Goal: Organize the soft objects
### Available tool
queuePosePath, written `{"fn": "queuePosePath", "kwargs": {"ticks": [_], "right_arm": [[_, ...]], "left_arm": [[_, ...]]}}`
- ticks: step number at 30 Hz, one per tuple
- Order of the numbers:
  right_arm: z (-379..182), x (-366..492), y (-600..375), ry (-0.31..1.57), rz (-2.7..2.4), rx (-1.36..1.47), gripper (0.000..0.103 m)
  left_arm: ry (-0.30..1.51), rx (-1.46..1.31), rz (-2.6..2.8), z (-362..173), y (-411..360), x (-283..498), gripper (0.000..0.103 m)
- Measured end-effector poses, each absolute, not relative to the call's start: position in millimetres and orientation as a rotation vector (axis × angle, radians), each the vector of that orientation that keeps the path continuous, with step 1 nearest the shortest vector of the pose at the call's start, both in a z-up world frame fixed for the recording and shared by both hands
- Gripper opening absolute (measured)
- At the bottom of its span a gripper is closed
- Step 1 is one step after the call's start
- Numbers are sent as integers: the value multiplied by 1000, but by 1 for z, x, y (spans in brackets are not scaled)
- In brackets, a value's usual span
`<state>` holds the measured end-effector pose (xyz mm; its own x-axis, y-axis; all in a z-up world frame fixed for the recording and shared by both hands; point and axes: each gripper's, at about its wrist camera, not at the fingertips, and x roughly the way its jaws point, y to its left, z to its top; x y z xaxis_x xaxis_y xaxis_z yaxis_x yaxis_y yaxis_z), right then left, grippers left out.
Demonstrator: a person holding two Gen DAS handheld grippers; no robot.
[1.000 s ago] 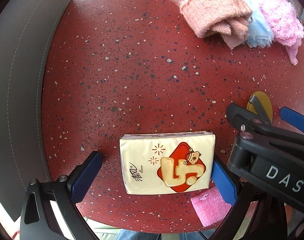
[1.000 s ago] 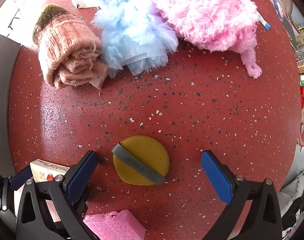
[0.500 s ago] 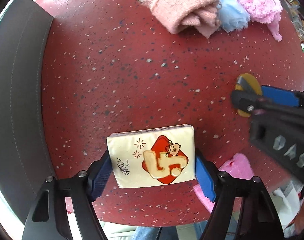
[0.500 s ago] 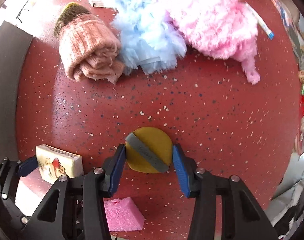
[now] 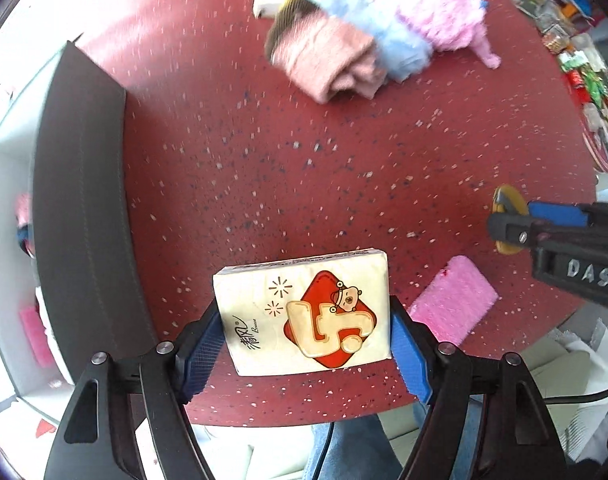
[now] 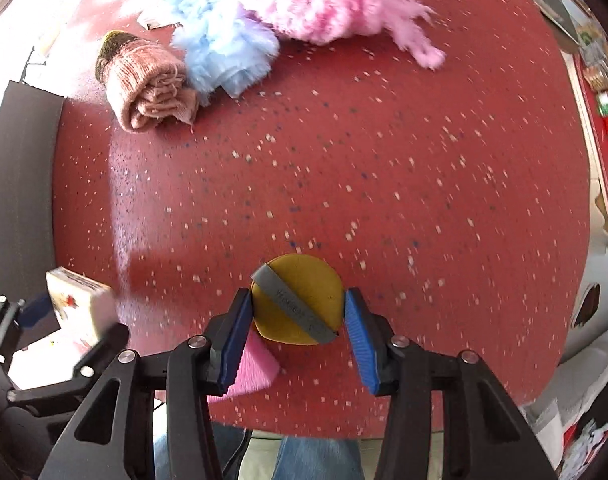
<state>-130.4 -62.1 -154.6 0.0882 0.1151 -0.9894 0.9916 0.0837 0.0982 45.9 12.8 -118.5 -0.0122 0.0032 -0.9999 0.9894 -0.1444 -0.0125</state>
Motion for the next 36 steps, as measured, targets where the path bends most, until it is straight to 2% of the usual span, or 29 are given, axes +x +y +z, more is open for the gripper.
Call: {"fn": "queuePosePath", "kwargs": {"ticks": [10,26,36], "right_arm": [[-125,-140,-35,1235,-1051,1269,51],[-82,-98,-50,1272,-1032,1155,52],[-70,-38,-55,1308,-982,1048,52]], "left_arm": [[1105,1246,-1416,-68,12,53,77],[1131,1100,-1405,-57,22,118,77],[1154,977,-1338,-46,24,163,77]]}}
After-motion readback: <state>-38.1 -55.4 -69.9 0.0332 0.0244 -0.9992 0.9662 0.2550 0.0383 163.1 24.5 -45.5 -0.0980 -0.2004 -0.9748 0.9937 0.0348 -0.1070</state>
